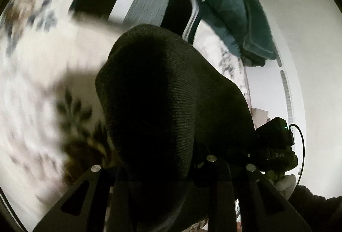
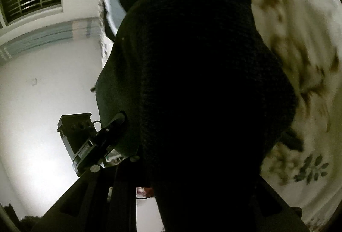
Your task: Fold small clothes
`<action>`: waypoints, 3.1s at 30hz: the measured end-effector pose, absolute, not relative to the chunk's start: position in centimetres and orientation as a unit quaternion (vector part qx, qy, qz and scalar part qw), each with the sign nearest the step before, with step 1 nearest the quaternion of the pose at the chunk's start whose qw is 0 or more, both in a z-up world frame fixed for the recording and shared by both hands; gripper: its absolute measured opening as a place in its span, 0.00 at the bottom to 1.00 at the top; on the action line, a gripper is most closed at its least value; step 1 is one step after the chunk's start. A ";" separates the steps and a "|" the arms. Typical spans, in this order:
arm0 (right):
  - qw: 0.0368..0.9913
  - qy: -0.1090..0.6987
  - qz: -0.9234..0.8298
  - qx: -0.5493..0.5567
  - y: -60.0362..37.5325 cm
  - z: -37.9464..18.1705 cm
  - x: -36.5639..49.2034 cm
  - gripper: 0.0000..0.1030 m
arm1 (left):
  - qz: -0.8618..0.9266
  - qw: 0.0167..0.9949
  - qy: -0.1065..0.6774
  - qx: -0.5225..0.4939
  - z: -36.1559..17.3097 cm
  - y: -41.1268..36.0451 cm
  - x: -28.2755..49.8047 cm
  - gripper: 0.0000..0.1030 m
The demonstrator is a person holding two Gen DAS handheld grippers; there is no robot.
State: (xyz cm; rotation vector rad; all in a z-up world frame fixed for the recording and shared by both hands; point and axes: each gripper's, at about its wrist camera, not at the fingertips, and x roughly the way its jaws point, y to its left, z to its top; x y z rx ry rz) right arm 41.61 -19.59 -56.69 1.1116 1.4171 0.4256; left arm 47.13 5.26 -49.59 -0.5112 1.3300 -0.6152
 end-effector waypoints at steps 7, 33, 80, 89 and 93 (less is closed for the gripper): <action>0.629 0.583 0.194 0.476 -18.6 -50.8 49.9 0.22 | -0.273 0.738 0.581 -0.209 -44.9 6.4 55.5 0.21; 0.655 0.612 0.169 0.411 -16.4 -57.9 80.4 0.23 | -0.206 0.725 0.625 -0.203 -53.1 8.5 79.5 0.33; 0.898 0.431 -0.091 -0.009 -16.1 -16.9 37.3 1.00 | -0.023 0.913 0.407 0.013 -19.4 2.2 41.7 0.98; 0.924 0.376 -0.071 0.001 -15.6 -7.1 27.9 1.00 | -0.023 0.929 0.370 0.002 -13.1 2.3 34.3 0.98; 0.931 0.358 -0.066 0.008 -16.3 -4.1 24.7 1.00 | -0.018 0.938 0.346 0.002 -10.6 2.1 31.8 0.98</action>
